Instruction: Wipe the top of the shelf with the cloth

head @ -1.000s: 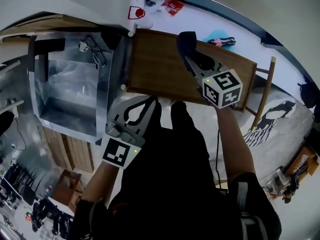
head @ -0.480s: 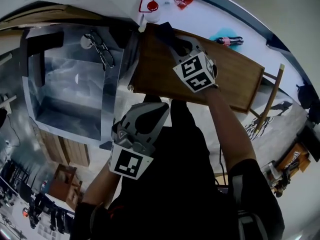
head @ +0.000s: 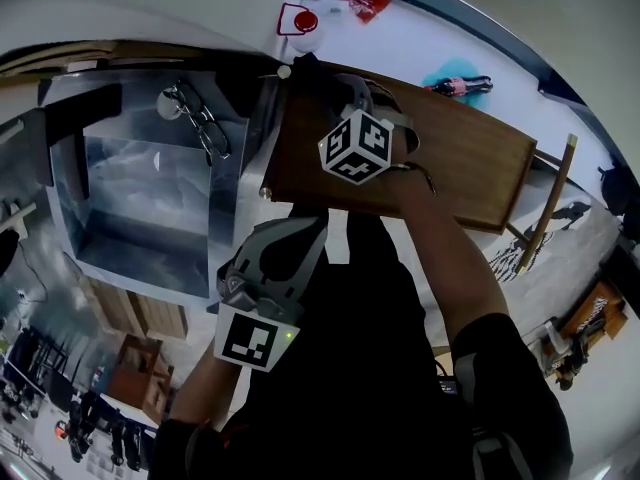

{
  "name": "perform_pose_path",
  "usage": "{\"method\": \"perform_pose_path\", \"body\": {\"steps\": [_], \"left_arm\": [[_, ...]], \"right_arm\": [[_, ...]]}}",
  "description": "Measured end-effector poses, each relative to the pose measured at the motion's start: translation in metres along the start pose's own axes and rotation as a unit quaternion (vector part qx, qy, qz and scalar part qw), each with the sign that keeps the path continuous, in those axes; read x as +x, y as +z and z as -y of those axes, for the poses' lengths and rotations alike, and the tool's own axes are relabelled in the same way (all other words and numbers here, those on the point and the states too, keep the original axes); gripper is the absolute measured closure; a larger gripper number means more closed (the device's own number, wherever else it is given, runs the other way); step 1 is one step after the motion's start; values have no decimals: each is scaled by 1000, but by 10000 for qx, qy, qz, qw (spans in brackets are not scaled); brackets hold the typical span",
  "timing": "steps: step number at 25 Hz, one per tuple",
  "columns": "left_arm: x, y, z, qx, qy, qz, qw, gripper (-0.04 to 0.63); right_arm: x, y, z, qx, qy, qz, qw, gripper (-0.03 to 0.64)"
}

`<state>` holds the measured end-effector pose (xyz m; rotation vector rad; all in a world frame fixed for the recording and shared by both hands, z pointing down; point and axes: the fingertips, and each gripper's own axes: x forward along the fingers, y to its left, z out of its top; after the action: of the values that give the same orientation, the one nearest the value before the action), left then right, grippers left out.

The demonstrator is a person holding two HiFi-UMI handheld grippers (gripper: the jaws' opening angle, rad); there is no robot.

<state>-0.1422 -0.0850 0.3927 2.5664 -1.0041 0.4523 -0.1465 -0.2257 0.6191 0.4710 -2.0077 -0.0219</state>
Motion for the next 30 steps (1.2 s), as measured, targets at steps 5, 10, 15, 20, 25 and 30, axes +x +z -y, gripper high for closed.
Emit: {"method": "perform_pose_path", "body": {"steps": [5,10,15,20,25,30], "left_arm": [[9,2,3,0,-15,-72,10000,575],[19,4,11,18,-17,-134,9999,575],[31,4,26,95,-106,-270,9995,575],[51,11,47,141,-244,-312,9991,575],[76,20,70,321,-436,-306,9981,575],[97,26,91,418,-605,-347,9967,575]], "right_arm": [[-4,-10,1,-17,-17,-12,10000,543],[-12,-31,6,231,-29,-19,9997,543],[-25,-62,16,373,-123,-117,9992,543],[-42,-98,28,533,-221,-213,9981,544],[-58,-138,39,647,-228,-363,9970,545],[-76,-178,51,762,-367,-479,9953,545]]}}
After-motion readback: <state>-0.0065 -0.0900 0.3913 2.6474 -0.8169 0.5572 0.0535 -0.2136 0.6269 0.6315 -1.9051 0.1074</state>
